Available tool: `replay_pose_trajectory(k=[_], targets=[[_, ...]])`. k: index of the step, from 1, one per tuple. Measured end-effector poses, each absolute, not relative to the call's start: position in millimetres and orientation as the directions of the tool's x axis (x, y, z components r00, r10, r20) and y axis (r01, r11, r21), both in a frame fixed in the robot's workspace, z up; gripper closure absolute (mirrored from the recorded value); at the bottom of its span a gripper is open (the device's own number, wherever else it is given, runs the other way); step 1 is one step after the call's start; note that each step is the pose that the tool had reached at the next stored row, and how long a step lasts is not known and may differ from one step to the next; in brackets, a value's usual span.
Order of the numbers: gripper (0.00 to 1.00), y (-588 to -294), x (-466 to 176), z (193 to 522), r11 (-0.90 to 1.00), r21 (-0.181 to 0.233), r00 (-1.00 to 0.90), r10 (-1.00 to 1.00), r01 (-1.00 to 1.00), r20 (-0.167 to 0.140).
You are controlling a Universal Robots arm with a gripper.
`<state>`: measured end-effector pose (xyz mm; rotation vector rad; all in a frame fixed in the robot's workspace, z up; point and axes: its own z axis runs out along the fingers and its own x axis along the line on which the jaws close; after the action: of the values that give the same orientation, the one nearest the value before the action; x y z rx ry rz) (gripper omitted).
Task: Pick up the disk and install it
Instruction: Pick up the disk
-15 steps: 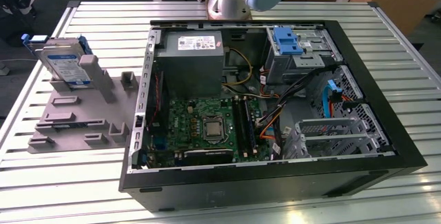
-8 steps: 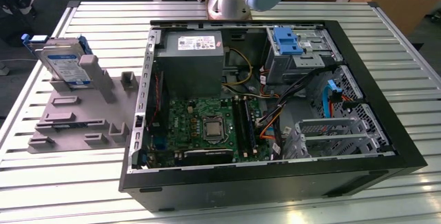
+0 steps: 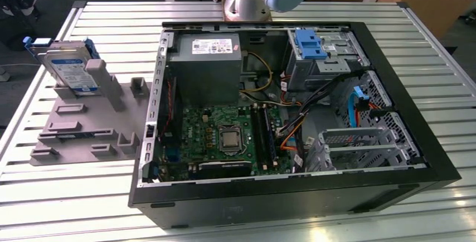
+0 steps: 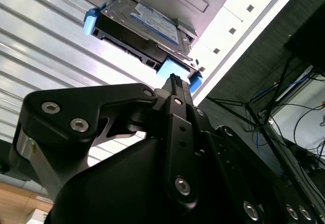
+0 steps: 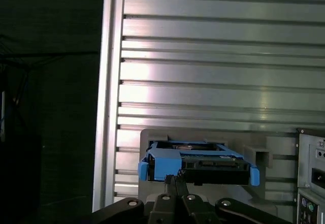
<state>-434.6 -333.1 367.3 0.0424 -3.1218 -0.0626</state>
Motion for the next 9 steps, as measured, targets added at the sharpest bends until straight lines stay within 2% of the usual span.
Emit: replay_pose_trajectory(k=[9], targets=[[0.89, -333.1, -434.6, 367.2, 0.999, 0.04, -0.999, -0.035, -0.034, 0.018]])
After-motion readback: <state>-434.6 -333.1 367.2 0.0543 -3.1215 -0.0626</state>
